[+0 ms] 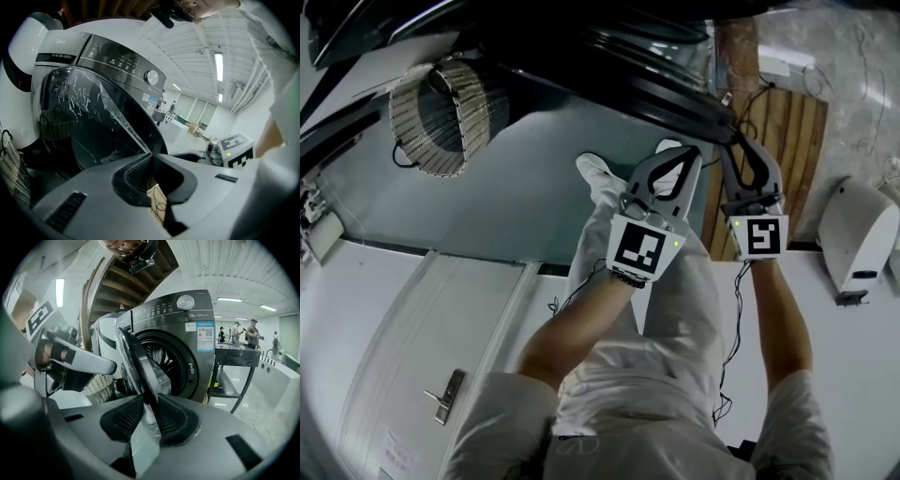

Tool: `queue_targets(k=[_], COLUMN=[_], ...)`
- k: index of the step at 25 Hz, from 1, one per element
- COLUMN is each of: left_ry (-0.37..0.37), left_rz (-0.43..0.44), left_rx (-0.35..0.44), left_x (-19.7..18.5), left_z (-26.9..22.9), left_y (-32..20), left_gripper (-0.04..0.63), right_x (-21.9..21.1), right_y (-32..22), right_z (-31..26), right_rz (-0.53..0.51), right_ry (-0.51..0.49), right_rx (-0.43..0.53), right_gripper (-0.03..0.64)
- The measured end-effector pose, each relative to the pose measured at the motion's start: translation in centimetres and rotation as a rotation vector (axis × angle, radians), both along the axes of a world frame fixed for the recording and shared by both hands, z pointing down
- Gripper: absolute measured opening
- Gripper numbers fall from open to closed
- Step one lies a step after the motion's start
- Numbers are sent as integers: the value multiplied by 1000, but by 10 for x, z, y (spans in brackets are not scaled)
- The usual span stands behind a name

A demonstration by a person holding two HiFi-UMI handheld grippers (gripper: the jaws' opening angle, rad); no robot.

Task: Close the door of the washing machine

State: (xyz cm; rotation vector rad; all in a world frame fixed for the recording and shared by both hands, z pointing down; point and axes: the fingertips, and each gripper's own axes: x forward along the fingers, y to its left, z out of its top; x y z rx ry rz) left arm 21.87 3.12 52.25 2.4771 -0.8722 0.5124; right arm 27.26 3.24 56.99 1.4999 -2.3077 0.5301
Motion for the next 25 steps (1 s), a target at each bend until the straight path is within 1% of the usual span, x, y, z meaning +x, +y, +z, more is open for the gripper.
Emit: queue_targets(k=[5, 9, 17, 23, 25], left_ry=[19, 25, 37, 45, 50], left_rz=[1, -4, 14, 16, 18], left_rx=[15, 20, 46, 65, 75], left_x=[9, 14, 24, 32, 35], left_z=[-3, -2, -2, -2, -2], left_y=[-8, -18, -34, -48, -53], left_gripper=[3, 3, 3, 3, 3], right_x=[11, 16, 27, 36, 40], right_y=[-16, -28, -41, -59, -65], right_z=[0, -2, -1, -3, -3], right_rz=[3, -21, -53, -37, -21], right_ry=[17, 26, 48, 59, 59], right_rx=[8, 22, 38, 65, 62], right_gripper=[107, 106, 106, 109, 109])
